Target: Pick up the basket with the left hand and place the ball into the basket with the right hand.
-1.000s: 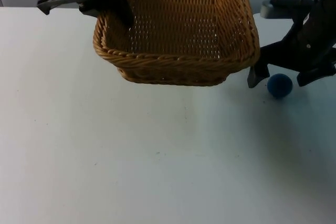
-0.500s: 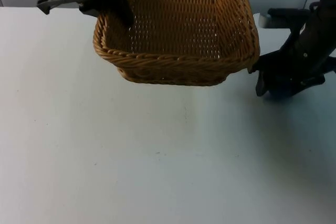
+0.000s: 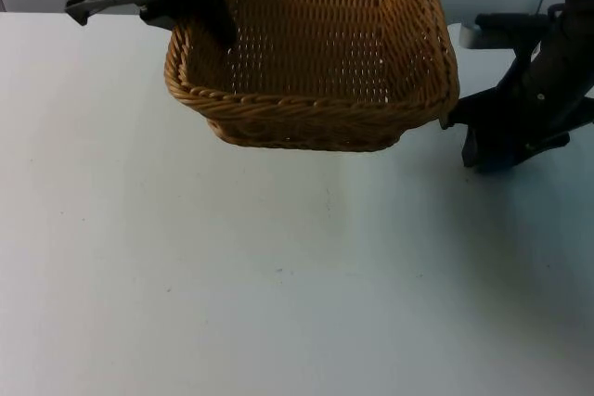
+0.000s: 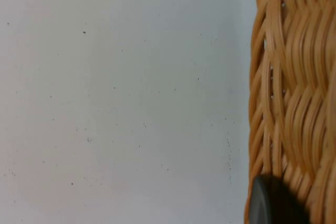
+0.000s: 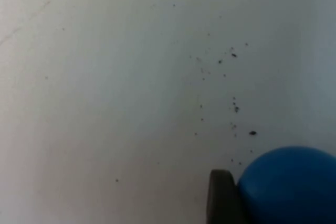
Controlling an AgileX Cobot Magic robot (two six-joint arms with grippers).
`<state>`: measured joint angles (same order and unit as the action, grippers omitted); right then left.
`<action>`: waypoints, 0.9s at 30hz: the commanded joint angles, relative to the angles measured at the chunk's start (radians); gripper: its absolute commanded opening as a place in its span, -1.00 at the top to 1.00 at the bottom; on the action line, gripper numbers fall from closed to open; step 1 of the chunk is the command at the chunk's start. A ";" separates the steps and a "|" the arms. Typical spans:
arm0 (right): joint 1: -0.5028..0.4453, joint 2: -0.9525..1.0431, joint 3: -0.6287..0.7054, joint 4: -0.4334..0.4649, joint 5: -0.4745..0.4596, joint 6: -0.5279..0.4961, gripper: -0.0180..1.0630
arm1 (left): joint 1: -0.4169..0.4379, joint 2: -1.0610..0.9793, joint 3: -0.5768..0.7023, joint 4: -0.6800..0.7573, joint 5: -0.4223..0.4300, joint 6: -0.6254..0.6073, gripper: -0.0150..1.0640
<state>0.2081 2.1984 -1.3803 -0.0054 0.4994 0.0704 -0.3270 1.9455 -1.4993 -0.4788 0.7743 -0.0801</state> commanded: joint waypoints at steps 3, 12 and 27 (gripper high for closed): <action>0.002 -0.012 -0.006 -0.023 -0.007 0.008 0.97 | -0.002 -0.019 -0.003 -0.019 -0.018 -0.001 0.98; 0.002 -0.213 -0.008 -0.016 0.124 0.008 0.97 | -0.002 -0.019 -0.003 -0.019 -0.016 0.029 0.98; 0.116 -0.589 -0.058 0.005 0.312 -0.025 0.97 | -0.002 -0.019 -0.003 -0.031 -0.076 0.067 0.98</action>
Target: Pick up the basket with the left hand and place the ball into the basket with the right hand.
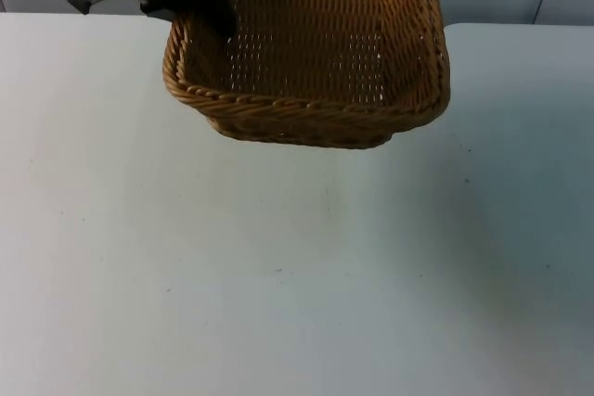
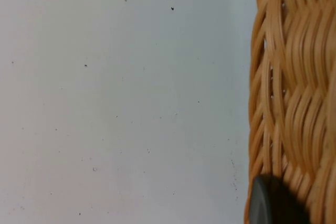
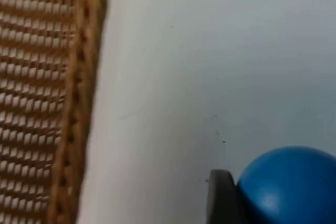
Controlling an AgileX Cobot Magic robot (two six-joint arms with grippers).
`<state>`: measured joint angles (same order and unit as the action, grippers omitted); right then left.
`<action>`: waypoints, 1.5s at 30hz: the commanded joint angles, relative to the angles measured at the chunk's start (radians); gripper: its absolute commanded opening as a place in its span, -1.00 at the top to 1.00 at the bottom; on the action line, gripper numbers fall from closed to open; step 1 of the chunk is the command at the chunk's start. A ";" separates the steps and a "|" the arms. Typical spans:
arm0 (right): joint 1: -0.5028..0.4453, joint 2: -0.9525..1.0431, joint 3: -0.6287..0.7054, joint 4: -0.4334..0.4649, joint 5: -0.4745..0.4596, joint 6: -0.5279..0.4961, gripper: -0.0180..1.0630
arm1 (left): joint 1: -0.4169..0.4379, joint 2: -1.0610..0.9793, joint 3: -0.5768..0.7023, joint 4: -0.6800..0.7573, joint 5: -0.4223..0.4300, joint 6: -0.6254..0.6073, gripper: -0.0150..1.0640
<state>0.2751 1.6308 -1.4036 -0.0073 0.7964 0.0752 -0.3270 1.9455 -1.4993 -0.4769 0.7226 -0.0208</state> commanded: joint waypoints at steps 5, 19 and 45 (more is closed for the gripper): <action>0.129 0.008 -0.104 0.007 -0.018 -0.097 0.97 | -0.002 -0.019 -0.003 -0.079 -0.035 0.040 0.98; 0.234 0.174 -0.276 0.017 -0.026 -0.158 0.97 | -0.002 -0.019 -0.003 -0.093 -0.054 0.051 0.98; 0.245 0.308 -0.274 0.063 -0.083 -0.305 0.80 | -0.002 -0.007 -0.003 -0.089 -0.053 0.064 0.98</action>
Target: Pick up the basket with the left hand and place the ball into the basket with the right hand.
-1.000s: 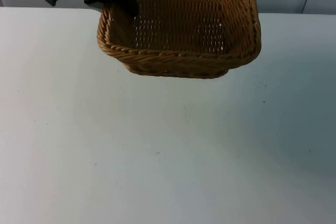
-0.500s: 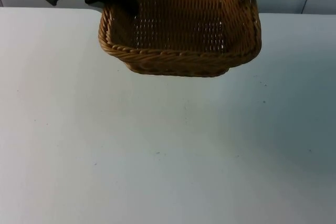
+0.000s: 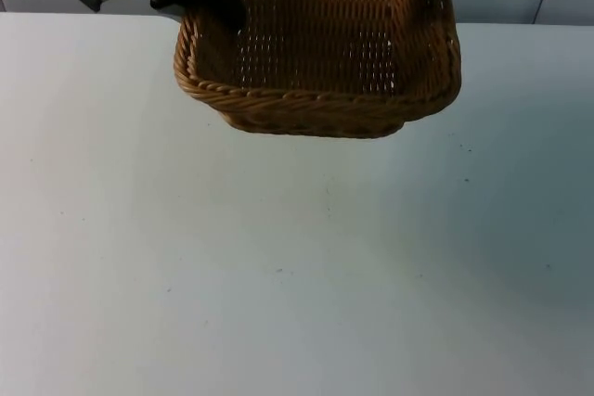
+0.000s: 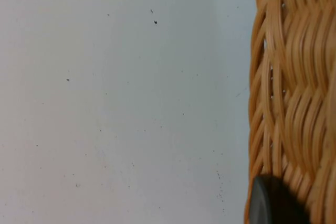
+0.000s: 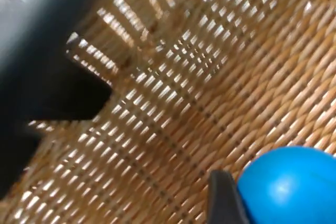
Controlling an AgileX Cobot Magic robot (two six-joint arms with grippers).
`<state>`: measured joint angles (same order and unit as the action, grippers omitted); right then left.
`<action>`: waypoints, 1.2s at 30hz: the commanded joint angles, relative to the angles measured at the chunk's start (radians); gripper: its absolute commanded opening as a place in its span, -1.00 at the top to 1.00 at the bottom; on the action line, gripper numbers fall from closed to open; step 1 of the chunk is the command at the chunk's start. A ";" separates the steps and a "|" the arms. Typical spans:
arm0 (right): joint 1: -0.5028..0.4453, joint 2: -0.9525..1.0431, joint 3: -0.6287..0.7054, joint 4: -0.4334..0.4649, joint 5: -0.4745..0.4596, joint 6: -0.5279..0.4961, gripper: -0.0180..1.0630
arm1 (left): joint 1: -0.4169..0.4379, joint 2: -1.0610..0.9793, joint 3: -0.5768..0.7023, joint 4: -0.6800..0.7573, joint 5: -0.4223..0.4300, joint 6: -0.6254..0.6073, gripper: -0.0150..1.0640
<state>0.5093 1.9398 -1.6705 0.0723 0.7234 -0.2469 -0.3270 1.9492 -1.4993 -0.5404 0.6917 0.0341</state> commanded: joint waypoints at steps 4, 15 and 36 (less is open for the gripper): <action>0.020 0.009 -0.007 -0.023 -0.032 0.073 -0.20 | 0.011 -0.011 -0.003 -0.027 -0.021 0.011 0.98; 0.022 0.011 -0.007 0.124 -0.033 -0.070 -0.98 | 0.043 -0.011 -0.003 -0.033 -0.006 0.011 0.98; -0.012 -0.181 -0.009 0.017 0.138 0.045 -0.97 | 0.043 0.011 -0.003 -0.135 0.031 0.065 0.98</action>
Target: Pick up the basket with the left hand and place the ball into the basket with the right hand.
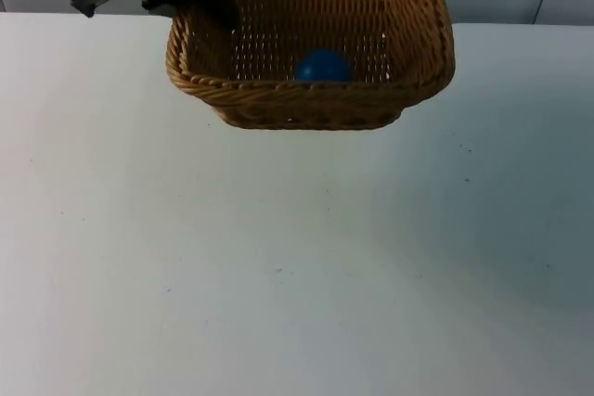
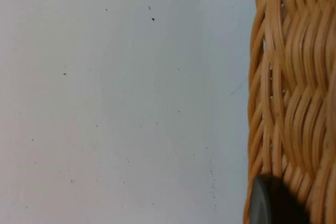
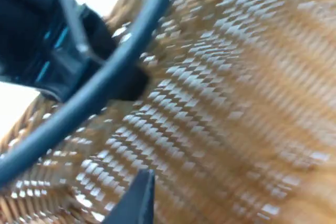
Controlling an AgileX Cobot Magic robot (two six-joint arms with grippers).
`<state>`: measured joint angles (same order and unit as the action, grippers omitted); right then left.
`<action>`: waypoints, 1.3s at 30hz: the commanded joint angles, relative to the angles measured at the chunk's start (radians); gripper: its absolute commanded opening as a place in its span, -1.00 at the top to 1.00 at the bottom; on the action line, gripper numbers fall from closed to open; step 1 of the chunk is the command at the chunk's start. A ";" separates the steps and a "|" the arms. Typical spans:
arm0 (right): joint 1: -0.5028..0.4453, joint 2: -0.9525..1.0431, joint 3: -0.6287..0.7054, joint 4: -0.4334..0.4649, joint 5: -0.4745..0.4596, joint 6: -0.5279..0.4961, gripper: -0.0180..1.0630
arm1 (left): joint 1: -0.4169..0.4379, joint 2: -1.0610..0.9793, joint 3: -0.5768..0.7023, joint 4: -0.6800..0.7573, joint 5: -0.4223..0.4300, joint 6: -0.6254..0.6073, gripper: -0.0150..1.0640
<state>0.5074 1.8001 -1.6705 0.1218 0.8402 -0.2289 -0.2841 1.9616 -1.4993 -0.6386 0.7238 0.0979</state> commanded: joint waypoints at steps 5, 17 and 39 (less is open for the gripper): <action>-0.010 -0.121 -0.009 -0.078 0.011 0.037 -0.97 | -0.002 0.010 -0.003 -0.037 0.001 0.001 0.98; -0.314 -0.140 -0.007 -0.072 0.038 0.069 -0.97 | -0.002 0.012 -0.003 -0.033 0.011 0.001 0.98; -0.577 -0.428 0.261 0.020 0.080 0.006 -0.97 | -0.002 0.012 -0.003 -0.035 0.014 -0.001 0.98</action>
<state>-0.0735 1.4056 -1.4252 0.1639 0.9158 -0.2298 -0.2841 1.9845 -1.4993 -0.6404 0.7413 0.0979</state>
